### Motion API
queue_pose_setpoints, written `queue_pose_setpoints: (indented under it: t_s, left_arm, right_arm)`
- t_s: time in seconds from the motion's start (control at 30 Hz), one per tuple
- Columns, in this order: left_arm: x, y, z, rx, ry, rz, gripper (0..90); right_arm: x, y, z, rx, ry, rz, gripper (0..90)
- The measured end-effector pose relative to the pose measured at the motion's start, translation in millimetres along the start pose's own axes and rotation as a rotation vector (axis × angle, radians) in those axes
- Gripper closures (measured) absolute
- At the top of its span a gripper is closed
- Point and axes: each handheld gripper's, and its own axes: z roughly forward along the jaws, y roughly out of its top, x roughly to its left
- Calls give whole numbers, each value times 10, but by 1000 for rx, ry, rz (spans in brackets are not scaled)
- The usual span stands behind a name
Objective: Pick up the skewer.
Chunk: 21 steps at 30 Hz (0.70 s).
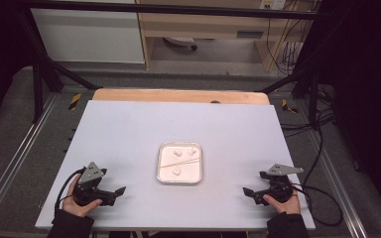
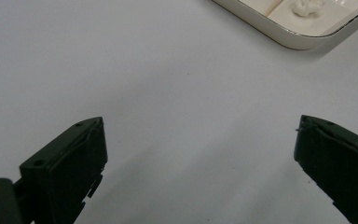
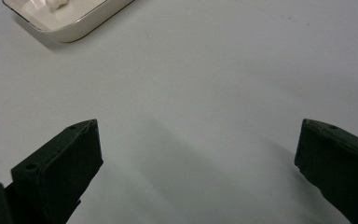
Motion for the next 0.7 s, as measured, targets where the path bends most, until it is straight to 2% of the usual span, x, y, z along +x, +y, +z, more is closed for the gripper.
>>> queue_pose_setpoints:
  t_s: [0.7]
  left_arm:
    - [-80,110,21,-3,-18,27,33]
  right_arm:
    - [-1,6,5,0,1,-3,11]
